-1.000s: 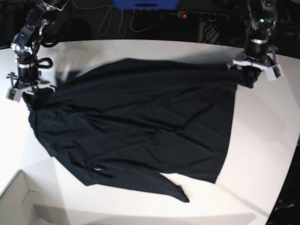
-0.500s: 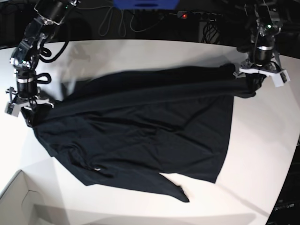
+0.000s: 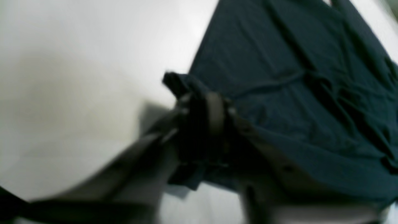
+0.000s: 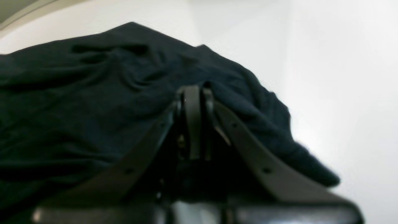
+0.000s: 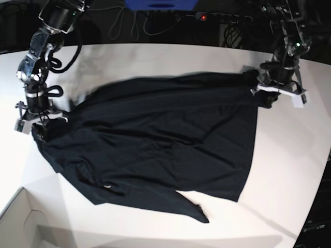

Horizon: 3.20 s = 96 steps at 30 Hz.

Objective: Layout the t-shirt on the table in an organized manner, then fold the t-shirt properly
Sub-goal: 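Stretch the shirt between both grippers and drag it across the table, then lower the held shirt edge onto the table with both grippers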

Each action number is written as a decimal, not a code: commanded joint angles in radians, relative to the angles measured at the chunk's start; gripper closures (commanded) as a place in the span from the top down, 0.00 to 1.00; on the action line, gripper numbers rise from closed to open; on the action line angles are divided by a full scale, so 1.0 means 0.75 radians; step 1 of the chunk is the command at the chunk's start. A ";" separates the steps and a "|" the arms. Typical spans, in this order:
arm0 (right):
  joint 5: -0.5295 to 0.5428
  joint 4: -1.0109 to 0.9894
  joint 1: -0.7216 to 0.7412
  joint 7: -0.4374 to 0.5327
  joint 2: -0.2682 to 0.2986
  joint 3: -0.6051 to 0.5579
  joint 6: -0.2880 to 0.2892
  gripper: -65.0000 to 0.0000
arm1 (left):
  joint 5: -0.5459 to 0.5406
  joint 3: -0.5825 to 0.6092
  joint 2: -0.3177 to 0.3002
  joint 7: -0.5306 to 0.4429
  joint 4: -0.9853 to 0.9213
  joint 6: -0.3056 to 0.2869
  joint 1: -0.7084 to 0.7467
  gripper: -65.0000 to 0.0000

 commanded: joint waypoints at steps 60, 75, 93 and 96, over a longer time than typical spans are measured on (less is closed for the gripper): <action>0.014 0.009 0.028 0.004 0.218 -0.261 0.001 0.06 | 0.001 -0.005 0.011 0.044 -0.211 -0.005 -0.072 0.00; 0.017 0.046 -0.044 -0.075 0.251 -0.235 0.001 0.47 | -0.007 -0.007 -0.038 0.044 -0.209 -0.005 -0.076 0.00; 0.017 -0.099 -0.109 -0.067 0.189 -0.178 0.001 0.48 | -0.009 -0.007 -0.089 0.046 -0.178 -0.003 -0.096 0.00; 0.017 -0.101 -0.109 -0.067 0.187 -0.178 0.001 0.47 | -0.009 -0.007 -0.089 0.044 -0.178 -0.003 -0.096 0.00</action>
